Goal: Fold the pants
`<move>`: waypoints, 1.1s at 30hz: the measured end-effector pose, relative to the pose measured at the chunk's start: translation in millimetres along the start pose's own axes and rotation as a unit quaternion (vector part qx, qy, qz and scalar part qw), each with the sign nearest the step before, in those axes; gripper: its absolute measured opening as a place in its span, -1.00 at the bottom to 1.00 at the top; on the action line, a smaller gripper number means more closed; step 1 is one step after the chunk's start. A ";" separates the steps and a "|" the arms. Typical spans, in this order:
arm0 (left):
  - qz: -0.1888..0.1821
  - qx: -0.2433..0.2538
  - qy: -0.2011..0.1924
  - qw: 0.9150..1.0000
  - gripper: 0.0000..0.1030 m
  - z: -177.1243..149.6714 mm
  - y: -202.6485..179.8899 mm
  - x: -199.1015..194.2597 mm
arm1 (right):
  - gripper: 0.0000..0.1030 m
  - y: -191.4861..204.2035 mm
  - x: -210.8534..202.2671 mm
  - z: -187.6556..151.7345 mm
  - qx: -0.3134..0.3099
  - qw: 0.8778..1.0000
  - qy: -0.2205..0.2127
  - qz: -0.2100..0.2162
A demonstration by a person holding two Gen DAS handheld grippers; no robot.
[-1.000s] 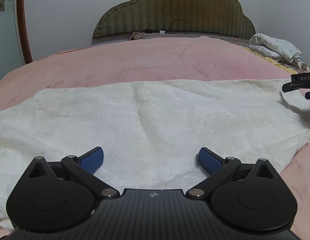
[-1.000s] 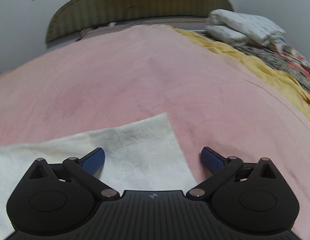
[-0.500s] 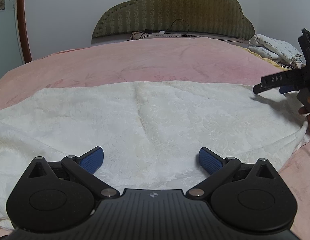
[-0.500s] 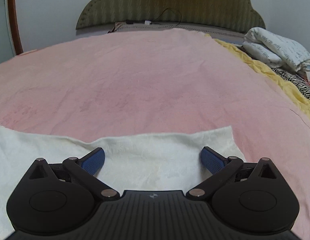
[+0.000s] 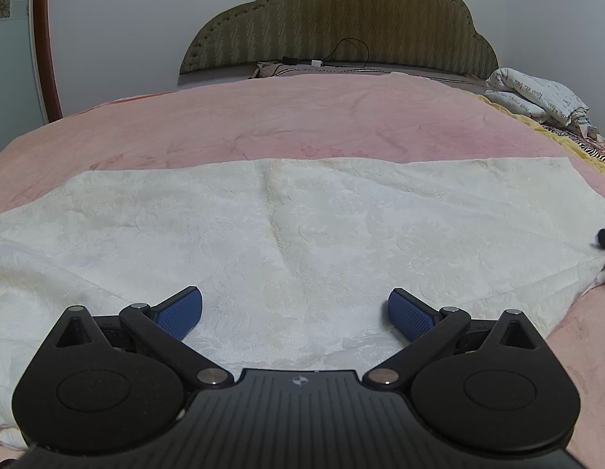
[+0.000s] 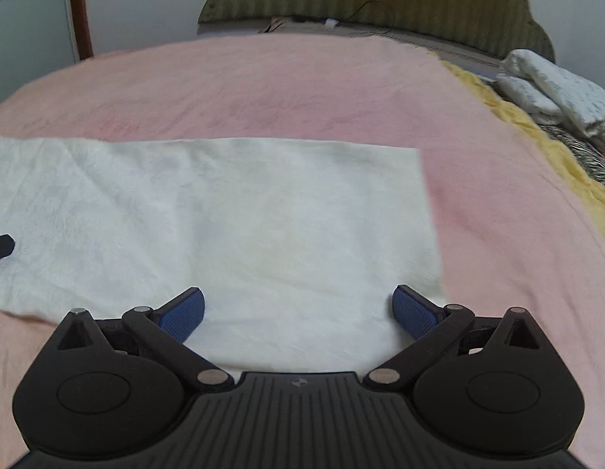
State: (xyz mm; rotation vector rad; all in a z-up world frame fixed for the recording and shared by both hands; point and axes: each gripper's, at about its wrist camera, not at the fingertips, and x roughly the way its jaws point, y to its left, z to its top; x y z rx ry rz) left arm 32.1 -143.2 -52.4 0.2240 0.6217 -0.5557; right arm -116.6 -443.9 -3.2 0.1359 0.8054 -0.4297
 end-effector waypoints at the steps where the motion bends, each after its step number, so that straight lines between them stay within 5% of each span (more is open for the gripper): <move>1: 0.000 0.001 0.000 1.000 1.00 0.0 -0.2 0.0 | 1.00 -2.7 -9.5 -2.5 0.015 0.999 -0.010 -0.027; 2: 0.001 0.001 0.000 1.000 1.00 -0.2 0.0 -0.1 | 1.00 -4.1 -18.2 -6.0 0.025 0.999 -0.027 -0.027; 4: 0.000 0.000 0.000 1.000 1.00 -0.2 0.0 -0.1 | 1.00 -8.4 -27.0 -13.0 0.046 0.997 -0.055 0.038; 6: -0.001 0.000 0.000 1.000 1.00 -0.2 -0.2 -0.1 | 1.00 -6.2 -18.0 -20.6 0.058 0.994 -0.041 0.089; 7: -0.001 -0.001 -0.001 1.000 1.00 -0.4 0.0 -0.2 | 1.00 -2.5 -7.3 -25.0 0.046 0.996 -0.016 0.079; 10: -0.003 -0.004 -0.001 1.000 1.00 -0.8 0.8 -0.4 | 1.00 4.6 -6.2 -35.8 -0.005 0.998 -0.040 0.054; 14: -0.003 -0.005 -0.001 1.000 1.00 -0.3 -0.1 -0.4 | 1.00 -36.7 -26.4 -26.0 0.148 0.986 -0.057 0.059; 16: -0.002 -0.004 -0.001 1.000 1.00 -0.4 -0.9 -0.3 | 1.00 -66.6 -31.1 -30.7 0.270 0.952 -0.063 0.131; 19: -0.002 -0.005 -0.001 1.000 1.00 -0.3 -1.0 -0.1 | 1.00 -95.3 -8.1 -55.2 0.454 0.837 0.007 0.304; 20: -0.002 -0.005 -0.001 1.000 1.00 -0.4 -0.7 0.1 | 1.00 -95.2 0.7 -62.2 0.482 0.810 0.026 0.332; 21: -0.002 -0.005 -0.001 1.000 1.00 -0.2 -0.8 0.1 | 1.00 -92.2 5.1 -65.7 0.487 0.805 0.032 0.338; 25: -0.001 -0.005 -0.001 1.000 1.00 0.3 -1.6 0.1 | 1.00 -64.9 2.0 -53.7 0.410 0.861 0.019 0.302; 30: -0.001 -0.005 -0.001 1.000 1.00 0.3 -2.1 0.3 | 1.00 -26.6 -0.6 -53.9 0.305 0.921 -0.076 0.229; 33: -0.001 -0.006 -0.001 1.000 1.00 0.0 -1.9 0.6 | 1.00 -10.3 0.7 -53.9 0.260 0.942 -0.109 0.184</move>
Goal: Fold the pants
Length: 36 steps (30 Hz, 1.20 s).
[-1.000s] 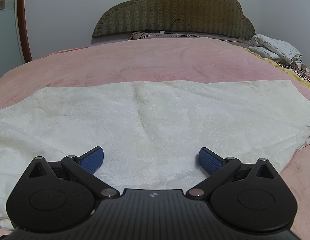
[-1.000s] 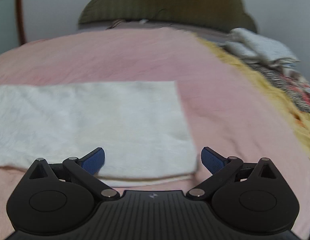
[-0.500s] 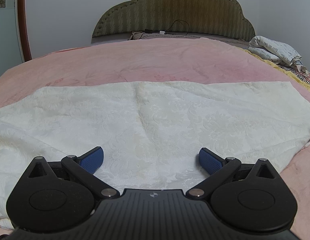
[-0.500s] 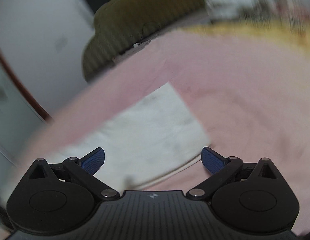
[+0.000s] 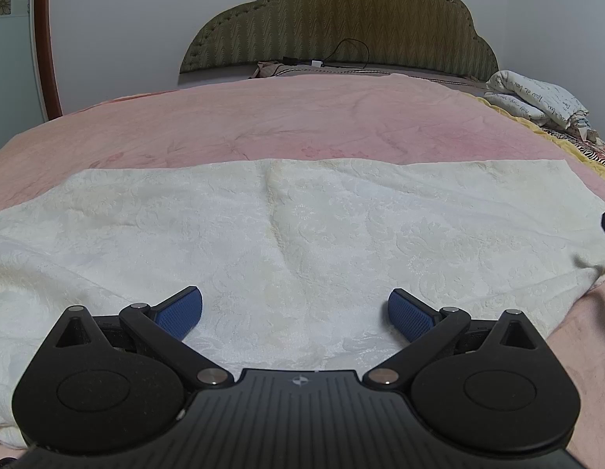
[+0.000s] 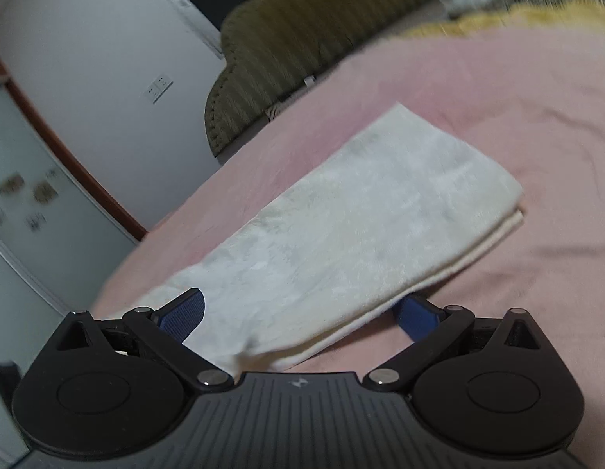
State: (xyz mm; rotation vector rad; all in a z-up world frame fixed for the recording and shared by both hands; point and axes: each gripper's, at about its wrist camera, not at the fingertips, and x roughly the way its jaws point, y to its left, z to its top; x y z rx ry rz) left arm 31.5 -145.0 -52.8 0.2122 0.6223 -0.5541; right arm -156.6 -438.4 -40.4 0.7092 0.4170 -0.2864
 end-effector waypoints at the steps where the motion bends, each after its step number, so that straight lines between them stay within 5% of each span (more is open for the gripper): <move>1: 0.000 0.000 0.000 1.000 1.00 0.1 -0.1 0.0 | 1.00 1.2 1.9 -0.2 -0.006 1.000 -0.007 -0.007; 8: 0.001 0.000 0.000 1.000 1.00 0.0 0.1 0.3 | 1.00 -20.9 13.6 16.4 0.066 0.997 -0.042 -0.007; 24: 0.002 -0.001 0.000 1.000 1.00 0.0 -1.3 1.2 | 0.97 -27.5 39.3 32.6 0.063 0.995 -0.072 -0.028; 25: 0.002 -0.001 0.000 1.000 1.00 0.2 -1.6 1.2 | 0.91 -29.5 37.7 33.1 0.069 0.994 -0.074 -0.030; 26: 0.002 -0.001 0.000 1.000 1.00 0.0 -1.4 1.4 | 0.56 -31.1 36.9 33.9 0.074 0.993 -0.074 -0.048; 27: 0.003 -0.001 -0.001 1.000 1.00 0.1 -1.7 1.3 | -0.08 -33.4 36.6 34.8 0.079 0.992 -0.073 -0.067; 29: 0.002 -0.002 -0.001 1.000 1.00 0.0 -1.7 1.6 | -0.66 -48.0 38.3 35.9 0.118 0.988 -0.067 -0.077; 32: 0.003 -0.001 -0.001 1.000 1.00 0.0 -2.0 1.8 | -0.77 -65.9 36.7 33.9 0.171 0.982 -0.069 -0.043; 36: 0.003 -0.007 -0.005 1.000 0.95 1.4 -0.8 -0.2 | -0.80 -45.6 34.7 37.1 0.109 0.989 -0.079 -0.066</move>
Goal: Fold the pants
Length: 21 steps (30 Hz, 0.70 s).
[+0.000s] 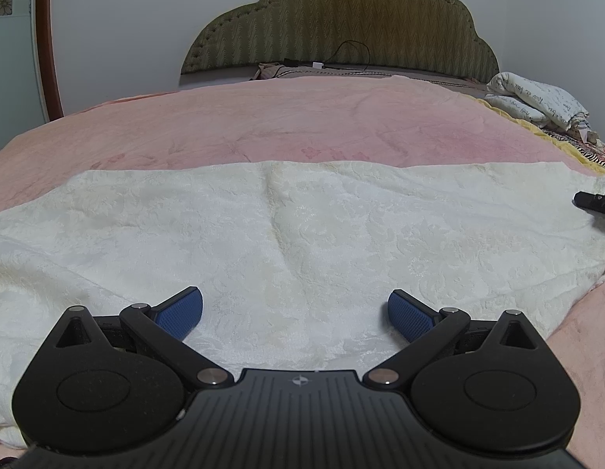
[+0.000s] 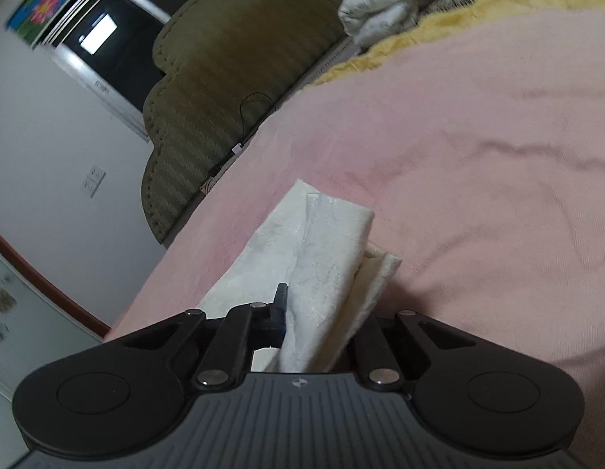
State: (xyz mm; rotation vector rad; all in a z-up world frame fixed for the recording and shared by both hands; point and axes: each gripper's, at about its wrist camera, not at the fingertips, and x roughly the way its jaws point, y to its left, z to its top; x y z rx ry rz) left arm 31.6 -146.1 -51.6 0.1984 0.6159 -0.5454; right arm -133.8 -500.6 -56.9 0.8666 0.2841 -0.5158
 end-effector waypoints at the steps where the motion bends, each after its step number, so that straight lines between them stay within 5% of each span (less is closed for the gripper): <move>1: -0.001 -0.004 -0.003 1.000 0.92 0.8 1.5 -1.7 | -0.80 7.5 -2.0 0.3 -0.022 1.000 -0.006 -0.001; 4: -0.022 -0.040 -0.022 0.999 0.92 4.7 11.8 -10.5 | -0.81 44.5 -9.8 -0.3 -0.134 0.991 -0.026 -0.008; 7: -0.081 -0.120 -0.019 0.989 0.93 13.7 28.7 -15.4 | -0.81 88.2 -17.8 -14.8 -0.273 0.960 -0.051 -0.019; 11: -0.208 -0.249 0.028 0.946 0.95 24.8 48.8 -6.3 | -0.81 140.2 -28.1 -53.0 -0.429 0.900 -0.077 -0.019; 15: -0.322 -0.343 0.058 0.881 0.98 25.4 55.8 2.4 | -0.81 181.1 -36.6 -100.2 -0.535 0.841 -0.084 0.005; 18: -0.363 -0.377 0.068 0.849 0.99 27.2 52.8 7.5 | -0.82 198.3 -37.0 -125.3 -0.550 0.832 -0.061 0.041; 21: -0.360 -0.400 0.093 0.838 0.99 28.4 50.3 20.3 | -0.82 209.7 -36.4 -141.0 -0.536 0.840 -0.033 0.076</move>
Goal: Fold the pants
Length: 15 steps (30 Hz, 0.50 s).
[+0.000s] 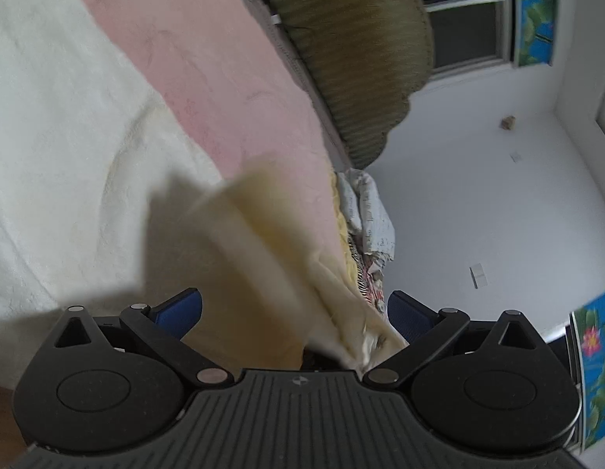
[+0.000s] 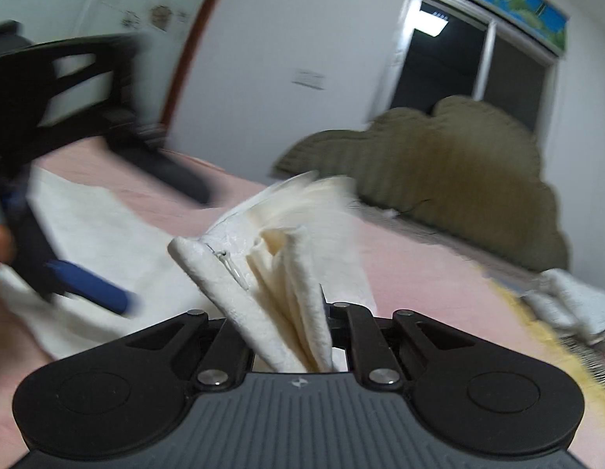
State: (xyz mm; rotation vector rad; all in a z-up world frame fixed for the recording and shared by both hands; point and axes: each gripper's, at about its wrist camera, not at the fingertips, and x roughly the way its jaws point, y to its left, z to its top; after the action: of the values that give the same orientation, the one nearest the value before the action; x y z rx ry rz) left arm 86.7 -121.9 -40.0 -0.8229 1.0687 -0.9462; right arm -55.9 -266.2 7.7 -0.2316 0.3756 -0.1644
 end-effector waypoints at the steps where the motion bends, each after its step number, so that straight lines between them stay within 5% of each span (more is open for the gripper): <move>1: 0.005 -0.012 0.001 1.000 0.99 2.3 2.9 2.9 | -0.82 5.5 0.6 0.8 0.003 1.000 0.001 0.011; 5: 0.013 -0.058 0.005 0.998 0.99 13.8 18.6 7.8 | -0.82 22.8 -1.0 4.4 -0.008 1.000 -0.003 0.029; 12: -0.052 -0.121 0.036 0.991 1.00 0.7 30.7 -9.6 | -0.82 19.7 8.8 20.1 0.021 1.000 -0.001 0.007; 15: -0.051 -0.157 0.047 0.985 1.00 -2.4 32.8 -1.3 | -0.81 29.9 4.7 21.3 -0.007 1.000 -0.005 0.003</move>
State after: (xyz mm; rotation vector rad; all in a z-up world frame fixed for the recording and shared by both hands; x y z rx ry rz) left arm 91.5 -108.6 -69.8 -1.1089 1.2872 -0.9218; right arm -40.0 -234.3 17.8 -0.2445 0.3683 -0.1540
